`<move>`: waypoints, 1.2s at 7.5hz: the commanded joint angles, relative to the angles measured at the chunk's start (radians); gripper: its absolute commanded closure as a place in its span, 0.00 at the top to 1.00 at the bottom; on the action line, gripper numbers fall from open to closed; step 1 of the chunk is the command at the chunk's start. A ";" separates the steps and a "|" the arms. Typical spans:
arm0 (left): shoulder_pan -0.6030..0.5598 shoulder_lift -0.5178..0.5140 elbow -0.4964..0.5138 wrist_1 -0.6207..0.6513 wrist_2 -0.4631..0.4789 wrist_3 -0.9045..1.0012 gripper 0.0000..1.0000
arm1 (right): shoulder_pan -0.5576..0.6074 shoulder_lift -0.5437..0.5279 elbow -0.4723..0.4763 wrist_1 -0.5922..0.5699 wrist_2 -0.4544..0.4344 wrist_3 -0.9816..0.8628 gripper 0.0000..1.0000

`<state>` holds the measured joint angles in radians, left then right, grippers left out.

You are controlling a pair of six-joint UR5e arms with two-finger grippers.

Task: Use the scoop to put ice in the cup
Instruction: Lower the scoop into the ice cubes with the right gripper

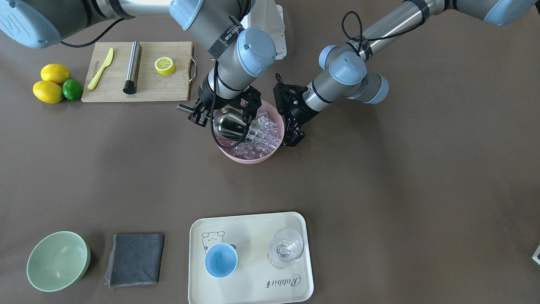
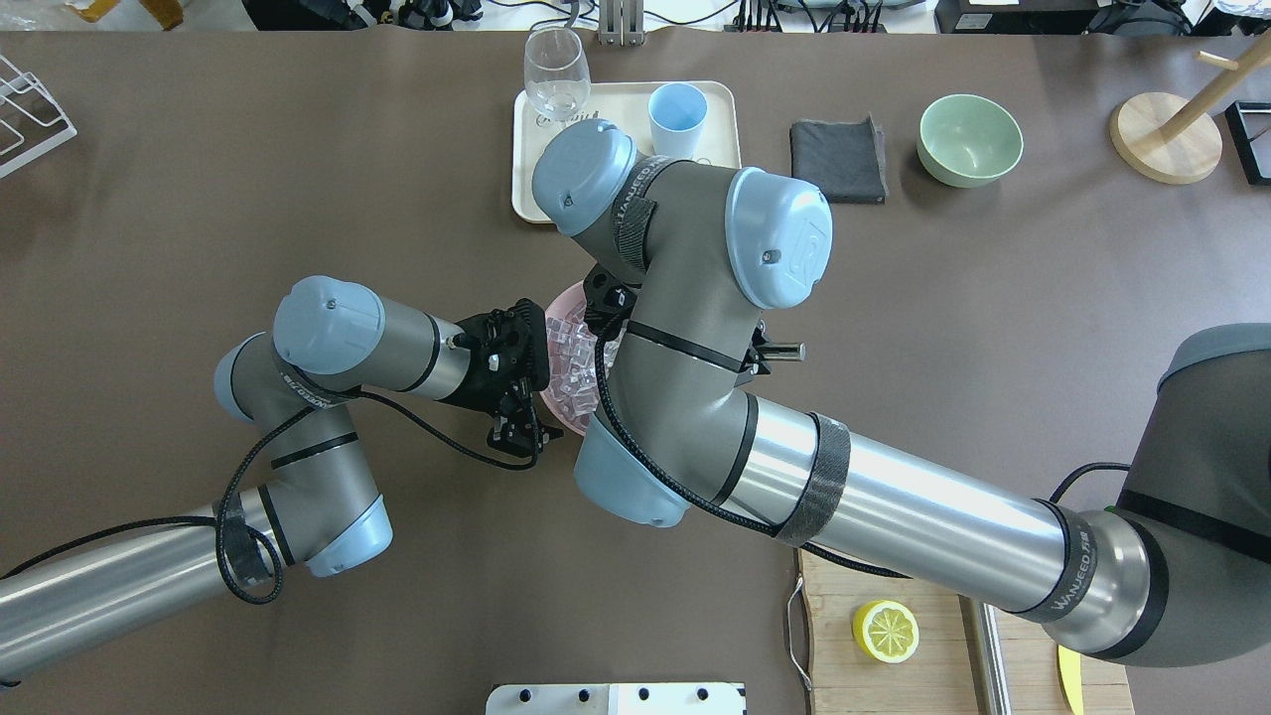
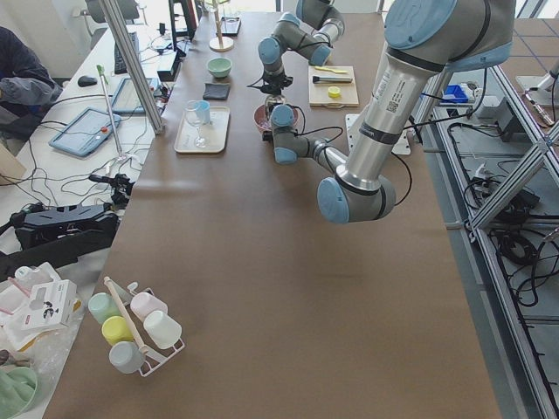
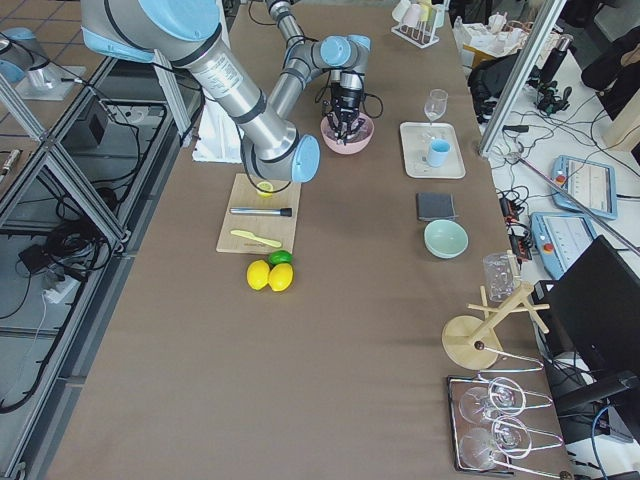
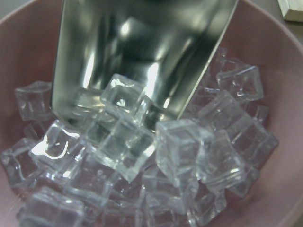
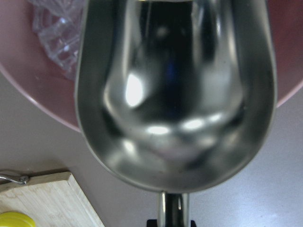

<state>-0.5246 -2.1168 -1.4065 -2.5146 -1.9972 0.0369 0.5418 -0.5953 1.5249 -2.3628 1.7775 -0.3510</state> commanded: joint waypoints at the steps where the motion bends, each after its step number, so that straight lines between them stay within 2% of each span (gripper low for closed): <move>1: 0.000 0.000 0.000 0.000 0.001 0.000 0.98 | 0.000 -0.008 -0.014 0.039 0.003 0.017 0.00; 6: -0.002 0.000 0.003 0.000 0.015 -0.003 0.98 | -0.014 -0.033 -0.005 0.105 0.003 0.069 0.00; 9: -0.023 -0.003 0.017 0.003 0.014 -0.024 0.98 | -0.014 -0.084 0.056 0.109 0.002 0.087 0.00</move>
<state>-0.5369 -2.1170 -1.3968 -2.5128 -1.9837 0.0305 0.5277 -0.6470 1.5421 -2.2561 1.7803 -0.2815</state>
